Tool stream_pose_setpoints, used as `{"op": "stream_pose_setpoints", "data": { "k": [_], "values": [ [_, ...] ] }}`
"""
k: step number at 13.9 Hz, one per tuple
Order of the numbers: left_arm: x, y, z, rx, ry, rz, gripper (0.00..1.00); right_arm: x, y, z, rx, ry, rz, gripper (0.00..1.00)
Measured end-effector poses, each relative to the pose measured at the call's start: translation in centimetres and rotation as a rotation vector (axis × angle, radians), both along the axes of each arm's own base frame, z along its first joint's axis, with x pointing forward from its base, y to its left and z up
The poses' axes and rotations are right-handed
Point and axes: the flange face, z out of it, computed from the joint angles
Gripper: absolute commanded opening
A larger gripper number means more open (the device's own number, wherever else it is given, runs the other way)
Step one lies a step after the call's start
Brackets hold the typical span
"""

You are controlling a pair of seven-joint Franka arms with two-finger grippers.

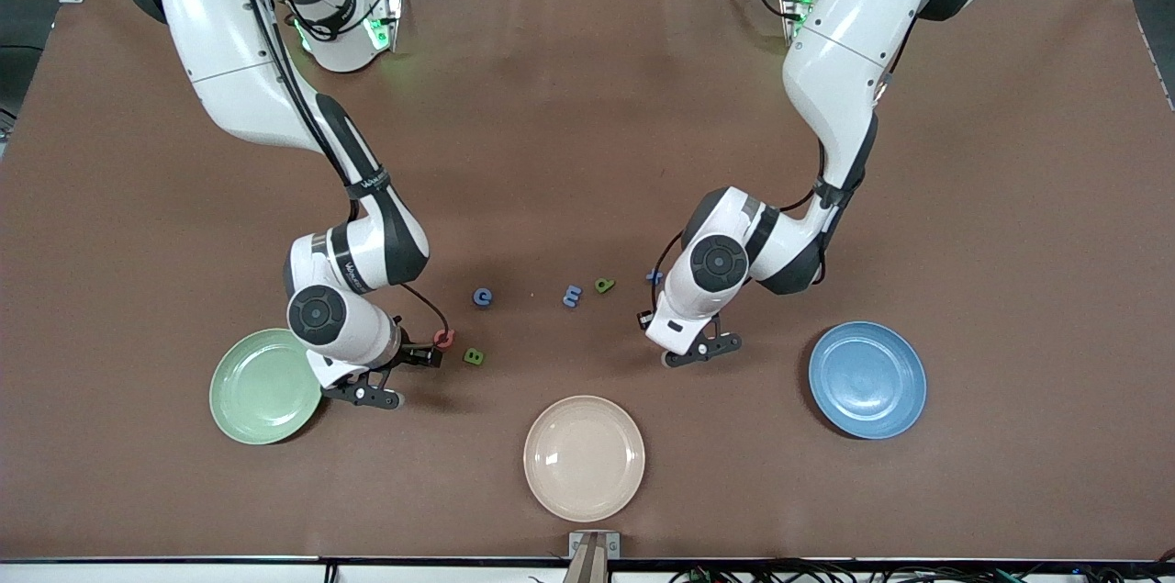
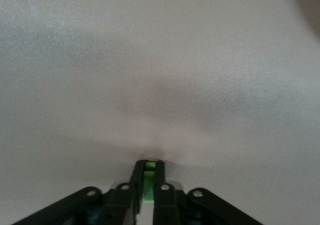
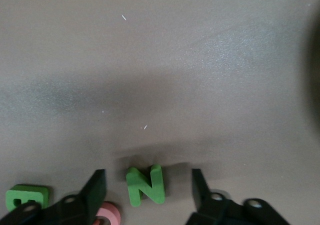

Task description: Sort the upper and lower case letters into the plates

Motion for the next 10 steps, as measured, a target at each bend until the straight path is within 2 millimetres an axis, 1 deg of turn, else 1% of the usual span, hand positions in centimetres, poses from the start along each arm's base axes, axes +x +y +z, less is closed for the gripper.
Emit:
{"op": "stream_pose_setpoints", "data": {
  "k": [1,2,3,4,5,6,7,8,9,10],
  "values": [
    [0.5,0.2,0.6,0.004,-0.015,0.000,0.00,0.0,0.0,0.0,0.000,0.000,0.000,0.63],
    [1.2,0.9,1.4,0.005,-0.028,0.010,0.00,0.0,0.0,-0.1,0.000,0.001,0.000,0.62],
    [2.1,2.1,2.5,0.008,-0.038,0.027,0.00,0.0,0.0,-0.2,-0.001,0.002,0.000,0.61],
    [3.4,4.0,3.8,0.020,-0.054,0.048,0.00,-0.1,0.0,-0.3,-0.001,0.005,0.000,0.60],
    [5.0,6.9,5.4,0.050,-0.080,0.069,0.00,-0.1,0.0,-0.5,-0.002,0.007,0.000,0.58],
    [6.4,10.2,6.7,0.095,-0.102,0.070,0.00,-0.2,0.0,-0.8,-0.003,0.011,0.001,0.57],
    [7.6,13.5,7.7,0.144,-0.115,0.055,0.00,-0.2,0.0,-1.1,-0.004,0.014,0.001,0.54],
    [8.5,16.3,8.1,0.182,-0.122,0.034,0.02,-0.3,0.1,-1.2,-0.004,0.015,0.002,0.50],
    [9.1,18.7,8.0,0.213,-0.122,0.010,0.07,-0.2,0.1,-1.1,-0.004,0.014,0.002,0.43],
    [9.7,21.2,7.6,0.234,-0.114,-0.018,0.16,-0.2,0.2,-1.0,-0.003,0.012,0.003,0.33]
  ]
}}
